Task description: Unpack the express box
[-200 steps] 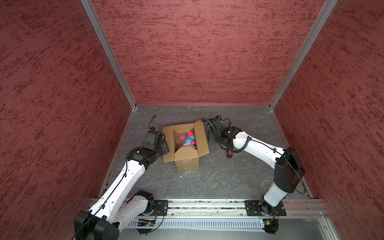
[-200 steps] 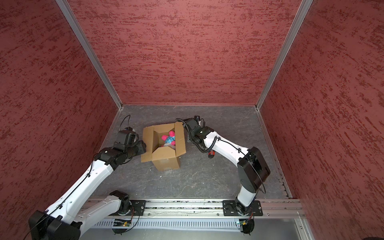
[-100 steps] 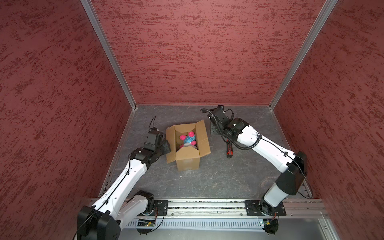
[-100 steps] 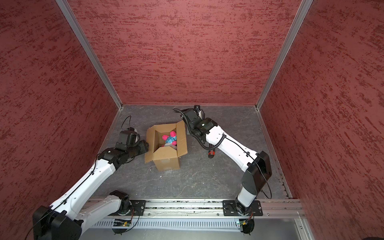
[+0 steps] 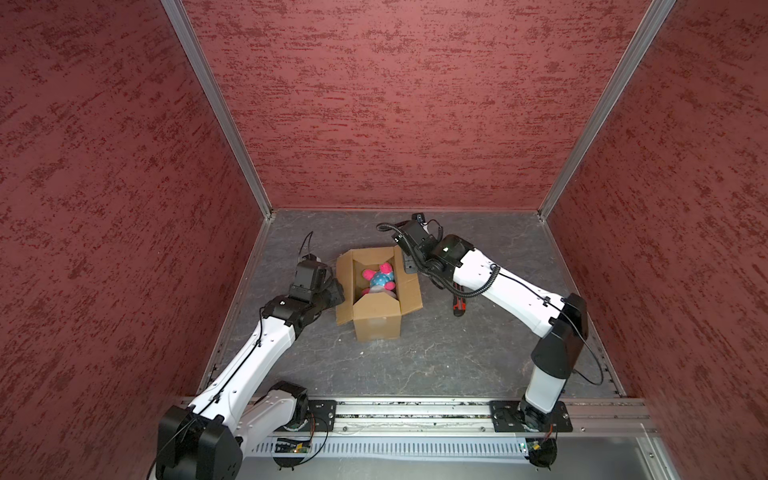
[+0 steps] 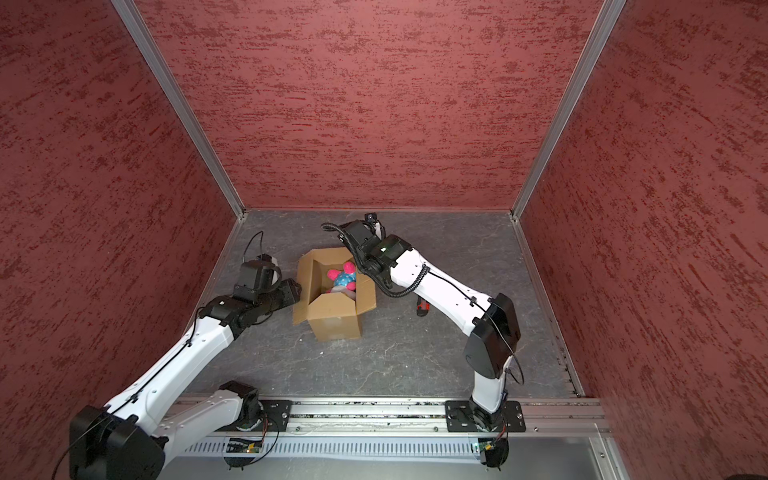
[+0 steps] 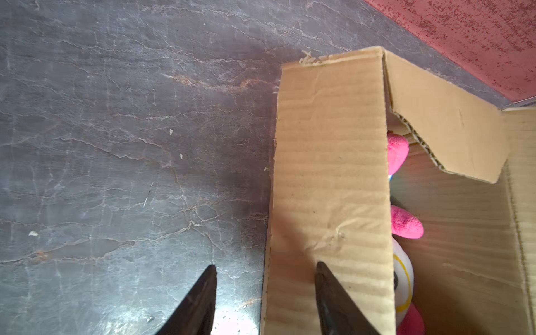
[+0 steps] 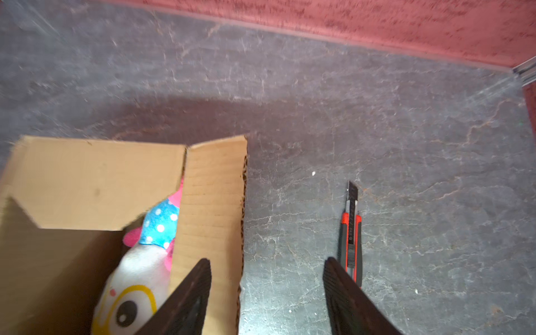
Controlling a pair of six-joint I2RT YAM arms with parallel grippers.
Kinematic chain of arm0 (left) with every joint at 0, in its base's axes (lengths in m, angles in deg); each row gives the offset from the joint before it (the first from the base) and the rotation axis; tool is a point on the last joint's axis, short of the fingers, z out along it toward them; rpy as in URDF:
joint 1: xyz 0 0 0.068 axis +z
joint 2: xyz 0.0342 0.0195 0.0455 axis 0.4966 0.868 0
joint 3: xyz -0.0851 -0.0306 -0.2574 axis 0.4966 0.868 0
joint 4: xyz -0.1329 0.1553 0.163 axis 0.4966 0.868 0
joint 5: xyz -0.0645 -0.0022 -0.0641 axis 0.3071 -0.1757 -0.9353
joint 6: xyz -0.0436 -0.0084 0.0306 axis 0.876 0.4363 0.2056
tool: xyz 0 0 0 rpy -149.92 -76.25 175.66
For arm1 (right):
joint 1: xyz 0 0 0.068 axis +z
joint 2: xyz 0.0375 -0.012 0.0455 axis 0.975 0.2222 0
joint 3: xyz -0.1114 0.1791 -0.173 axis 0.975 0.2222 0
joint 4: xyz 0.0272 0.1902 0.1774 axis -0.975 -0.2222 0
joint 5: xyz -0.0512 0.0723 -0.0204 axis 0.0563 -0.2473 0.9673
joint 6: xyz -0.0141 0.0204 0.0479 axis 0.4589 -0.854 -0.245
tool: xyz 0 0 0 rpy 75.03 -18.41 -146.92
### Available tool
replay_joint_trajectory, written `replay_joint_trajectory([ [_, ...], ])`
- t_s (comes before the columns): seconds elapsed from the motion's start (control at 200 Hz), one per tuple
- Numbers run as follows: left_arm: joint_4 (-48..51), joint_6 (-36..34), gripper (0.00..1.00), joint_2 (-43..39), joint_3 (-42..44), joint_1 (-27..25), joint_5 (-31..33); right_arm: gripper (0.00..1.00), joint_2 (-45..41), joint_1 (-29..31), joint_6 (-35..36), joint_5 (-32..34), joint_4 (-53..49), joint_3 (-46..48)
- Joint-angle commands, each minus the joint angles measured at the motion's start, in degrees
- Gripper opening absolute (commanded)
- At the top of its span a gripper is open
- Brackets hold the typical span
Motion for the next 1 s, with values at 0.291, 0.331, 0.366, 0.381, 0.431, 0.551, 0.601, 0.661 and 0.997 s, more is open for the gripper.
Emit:
replay_joint_trajectory([
  [0.291, -4.55, 2.46, 0.51, 1.78, 3.7, 0.34, -2.77, 0.64, 2.2, -1.87, -1.35, -5.88, 9.06, 7.15],
  [0.331, -5.19, 2.8, 0.51, 2.12, 4.09, 0.34, -3.15, 0.64, 2.19, -1.96, -1.33, -6.59, 10.2, 7.92],
  [0.366, -5.92, 3.08, 0.5, 2.34, 4.46, 0.26, -3.64, 0.64, 2.09, -1.96, -1.2, -7.42, 11.45, 8.7],
  [0.381, -6.23, 3.21, 0.5, 2.5, 4.54, 0.27, -3.87, 0.64, 2.02, -2.04, -1.2, -7.83, 12.05, 9.03],
  [0.431, -7.18, 3.64, 0.49, 3.01, 4.89, 0.26, -4.66, 0.64, 1.77, -2.04, -1.13, -9.22, 14.08, 10.19],
  [0.551, -9.11, 4.79, 0.48, 4.15, 5.43, -0.09, -5.97, 0.64, 1.23, -2.36, -1.02, -13.07, 19.25, 12.89],
  [0.601, -9.82, 5.3, 0.47, 4.46, 5.76, -0.42, -6.24, 0.64, 1.14, -2.53, -1.02, -14.63, 20.99, 13.77],
  [0.661, -10.71, 5.95, 0.46, 4.72, 6.17, -0.85, -6.68, 0.64, 1.14, -2.65, -1.11, -16.07, 22.75, 14.6],
  [0.997, -12.6, 8.59, 0.42, 4.7, 6.7, -4.97, -6.23, 0.63, 2.15, -3.1, -0.07, -22.6, 28.33, 15.82],
])
